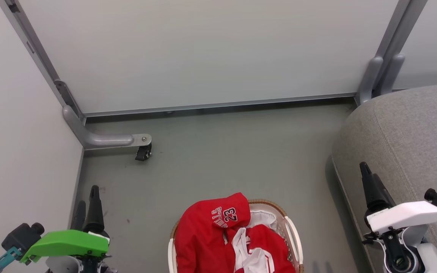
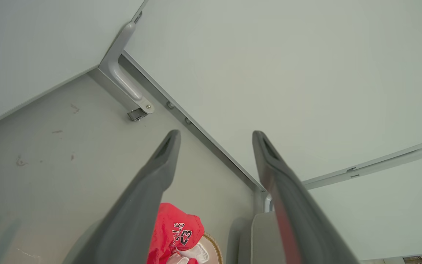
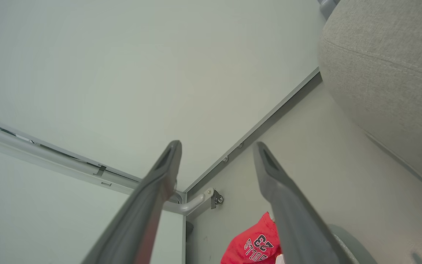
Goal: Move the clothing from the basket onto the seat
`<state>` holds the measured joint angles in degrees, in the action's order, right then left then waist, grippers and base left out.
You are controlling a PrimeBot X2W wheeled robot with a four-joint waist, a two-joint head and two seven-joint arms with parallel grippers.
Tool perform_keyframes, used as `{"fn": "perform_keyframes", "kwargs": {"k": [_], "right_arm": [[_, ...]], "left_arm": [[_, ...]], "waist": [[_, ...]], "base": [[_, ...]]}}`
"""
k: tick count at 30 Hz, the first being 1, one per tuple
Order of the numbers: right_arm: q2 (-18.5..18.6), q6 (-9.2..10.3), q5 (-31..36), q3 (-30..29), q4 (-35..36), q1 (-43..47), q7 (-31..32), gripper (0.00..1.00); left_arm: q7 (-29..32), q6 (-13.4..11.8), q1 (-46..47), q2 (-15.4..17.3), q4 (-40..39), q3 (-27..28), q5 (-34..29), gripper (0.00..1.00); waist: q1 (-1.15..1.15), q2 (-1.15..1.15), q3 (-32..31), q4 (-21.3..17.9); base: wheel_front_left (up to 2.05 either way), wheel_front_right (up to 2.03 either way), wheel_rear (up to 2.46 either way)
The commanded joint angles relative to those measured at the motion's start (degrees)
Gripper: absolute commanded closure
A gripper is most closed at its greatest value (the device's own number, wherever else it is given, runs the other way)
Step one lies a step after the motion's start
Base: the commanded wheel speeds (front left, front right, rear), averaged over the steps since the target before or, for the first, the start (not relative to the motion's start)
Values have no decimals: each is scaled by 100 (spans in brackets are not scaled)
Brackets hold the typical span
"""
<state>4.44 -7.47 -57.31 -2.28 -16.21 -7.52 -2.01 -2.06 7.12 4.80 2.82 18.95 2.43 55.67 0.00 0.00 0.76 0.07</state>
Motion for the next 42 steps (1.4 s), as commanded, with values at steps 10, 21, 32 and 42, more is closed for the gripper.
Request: {"fn": "perform_keyframes", "kwargs": {"k": [10,21,32,42], "right_arm": [[135,-2,1123,164,-57,-147,-244,0],[159,-2,2035,280,-49,-187,-443,0],[80,-2,2796,324,-21,-88,-619,0],[47,-3,3457,297,-25,-112,-771,0]], "left_arm": [[-241,-105,77,130,37,-175,-1055,0],[-441,-236,52,197,81,-381,-1911,0],[-616,-354,-40,241,85,-525,-2593,0],[-764,-439,-75,238,-2,-573,-3157,0]], "waist": [[0,0,8,-9],[0,0,27,-11],[0,0,45,0],[0,0,70,-6]], "base": [[0,0,0],[0,0,0],[0,0,0],[0,0,0]]}}
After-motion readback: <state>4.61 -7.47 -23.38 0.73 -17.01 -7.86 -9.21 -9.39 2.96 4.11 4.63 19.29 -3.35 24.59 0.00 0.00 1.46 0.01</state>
